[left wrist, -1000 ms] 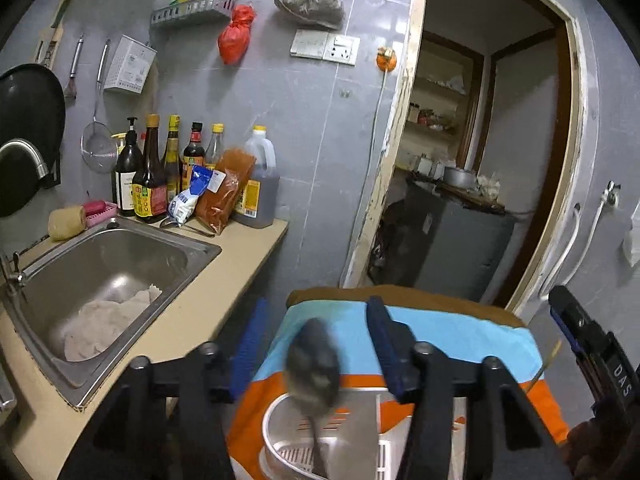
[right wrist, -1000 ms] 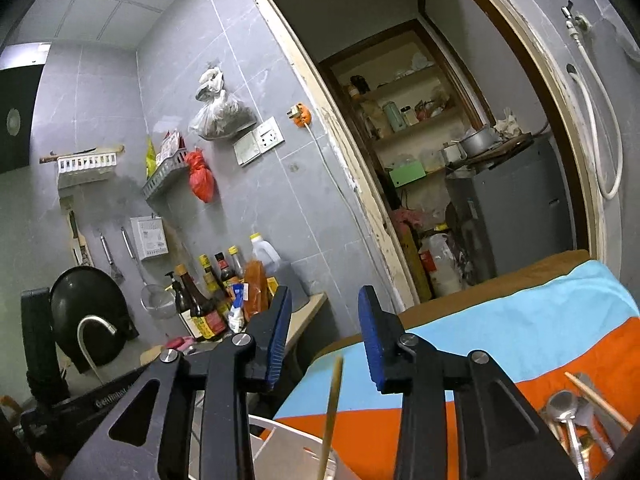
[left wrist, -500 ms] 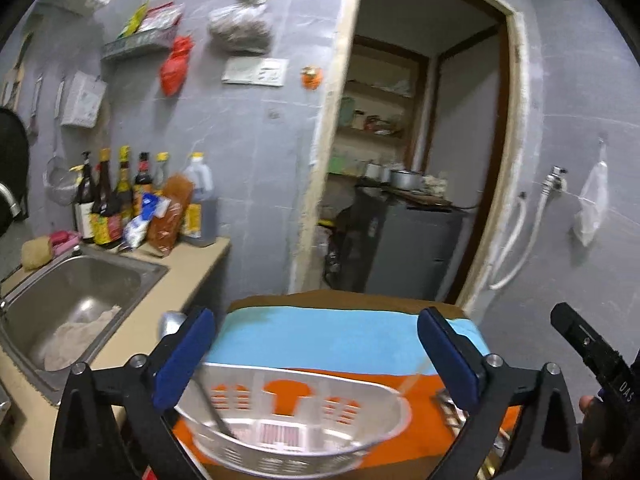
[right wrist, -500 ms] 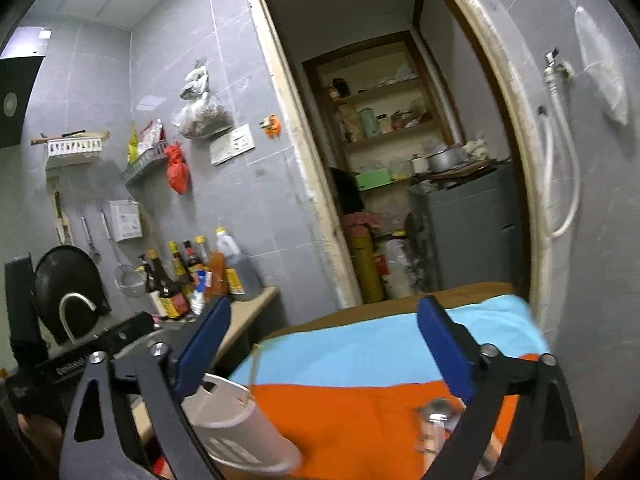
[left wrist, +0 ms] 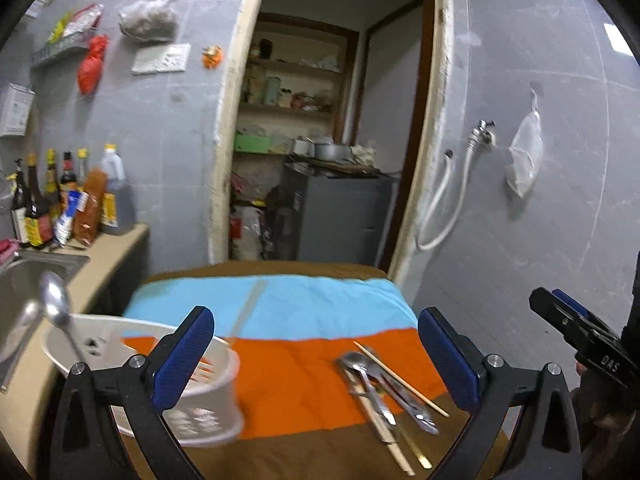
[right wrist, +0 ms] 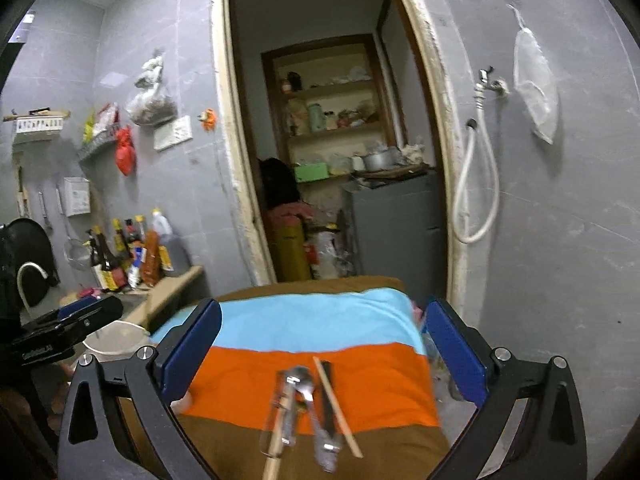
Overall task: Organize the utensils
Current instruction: 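Move both tools back toward the utensil pile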
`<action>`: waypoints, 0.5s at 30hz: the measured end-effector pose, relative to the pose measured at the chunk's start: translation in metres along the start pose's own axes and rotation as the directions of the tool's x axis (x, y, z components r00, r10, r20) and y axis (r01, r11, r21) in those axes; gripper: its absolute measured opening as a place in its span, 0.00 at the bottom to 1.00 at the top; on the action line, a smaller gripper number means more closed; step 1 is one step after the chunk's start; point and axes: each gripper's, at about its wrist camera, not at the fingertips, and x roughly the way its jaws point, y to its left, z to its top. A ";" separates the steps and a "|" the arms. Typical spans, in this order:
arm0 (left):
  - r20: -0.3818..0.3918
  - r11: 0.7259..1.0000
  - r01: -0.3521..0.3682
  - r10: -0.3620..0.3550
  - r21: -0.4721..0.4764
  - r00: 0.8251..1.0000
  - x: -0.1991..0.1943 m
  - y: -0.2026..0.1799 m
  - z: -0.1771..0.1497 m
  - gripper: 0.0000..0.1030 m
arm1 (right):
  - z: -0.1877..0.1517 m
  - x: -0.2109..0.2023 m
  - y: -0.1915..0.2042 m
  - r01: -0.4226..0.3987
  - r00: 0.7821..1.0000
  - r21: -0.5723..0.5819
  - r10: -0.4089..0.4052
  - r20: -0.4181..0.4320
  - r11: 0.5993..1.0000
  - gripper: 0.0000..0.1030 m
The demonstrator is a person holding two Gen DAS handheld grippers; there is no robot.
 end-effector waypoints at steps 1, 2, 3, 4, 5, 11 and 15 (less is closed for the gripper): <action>-0.016 1.000 0.006 -0.006 0.000 1.000 0.006 -0.006 -0.003 1.00 | -0.001 0.002 -0.006 0.005 1.000 0.001 -0.005 -0.009 1.000 0.98; -0.027 1.000 0.008 -0.008 0.001 1.000 0.010 -0.009 -0.005 1.00 | -0.003 0.004 -0.015 0.010 1.000 0.002 -0.010 -0.023 1.000 0.98; -0.049 1.000 0.005 -0.005 0.003 0.999 0.017 -0.015 -0.009 1.00 | -0.004 0.008 -0.021 0.013 0.999 0.004 -0.013 -0.035 1.000 0.98; -0.072 1.000 -0.003 0.003 0.005 0.997 0.025 -0.019 -0.013 1.00 | -0.006 0.012 -0.029 0.013 0.999 0.005 -0.012 -0.048 1.000 0.98; -0.086 1.000 -0.004 0.005 0.006 0.996 0.030 -0.022 -0.015 1.00 | -0.008 0.017 -0.036 0.011 0.998 0.004 -0.010 -0.063 1.000 0.98; -0.223 1.000 -0.011 0.012 0.004 0.975 0.074 -0.038 -0.038 1.00 | -0.026 0.058 -0.072 -0.028 0.983 0.019 0.031 -0.183 0.999 0.98; -0.289 1.000 -0.019 0.015 -0.010 0.957 0.104 -0.040 -0.053 0.87 | -0.044 0.097 -0.090 -0.073 0.958 0.050 0.083 -0.273 0.996 0.98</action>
